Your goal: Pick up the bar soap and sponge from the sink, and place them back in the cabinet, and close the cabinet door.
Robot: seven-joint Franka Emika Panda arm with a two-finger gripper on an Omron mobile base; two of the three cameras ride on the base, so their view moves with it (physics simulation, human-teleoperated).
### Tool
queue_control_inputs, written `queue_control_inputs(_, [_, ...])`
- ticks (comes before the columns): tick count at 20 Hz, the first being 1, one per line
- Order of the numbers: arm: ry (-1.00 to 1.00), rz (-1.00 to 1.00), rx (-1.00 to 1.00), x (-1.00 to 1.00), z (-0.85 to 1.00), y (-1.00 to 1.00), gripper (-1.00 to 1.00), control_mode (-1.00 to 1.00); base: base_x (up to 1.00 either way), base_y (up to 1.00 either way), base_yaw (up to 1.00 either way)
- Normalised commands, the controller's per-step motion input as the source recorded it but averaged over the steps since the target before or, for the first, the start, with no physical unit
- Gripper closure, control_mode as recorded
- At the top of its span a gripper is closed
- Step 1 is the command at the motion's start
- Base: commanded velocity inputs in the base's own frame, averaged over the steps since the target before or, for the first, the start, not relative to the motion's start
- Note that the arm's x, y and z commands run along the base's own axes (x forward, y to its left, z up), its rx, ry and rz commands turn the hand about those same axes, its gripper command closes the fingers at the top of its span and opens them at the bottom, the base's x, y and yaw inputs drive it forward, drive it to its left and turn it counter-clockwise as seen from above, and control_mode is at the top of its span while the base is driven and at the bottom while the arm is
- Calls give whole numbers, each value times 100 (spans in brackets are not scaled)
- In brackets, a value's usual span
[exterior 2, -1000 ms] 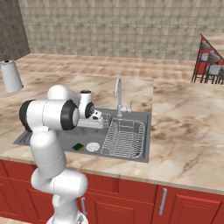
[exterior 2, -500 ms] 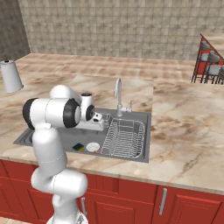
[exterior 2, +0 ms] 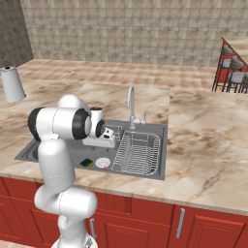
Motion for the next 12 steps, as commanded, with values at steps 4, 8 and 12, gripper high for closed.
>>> queue_control_inputs(4, [0,0,0,0,-16,0,-100,-100,0,0,0])
queue_control_inputs(8, [0,0,0,0,-16,0,-100,-100,0,0,0])
queue_control_inputs(12, [0,0,0,0,-15,0,-100,-100,0,0,0])
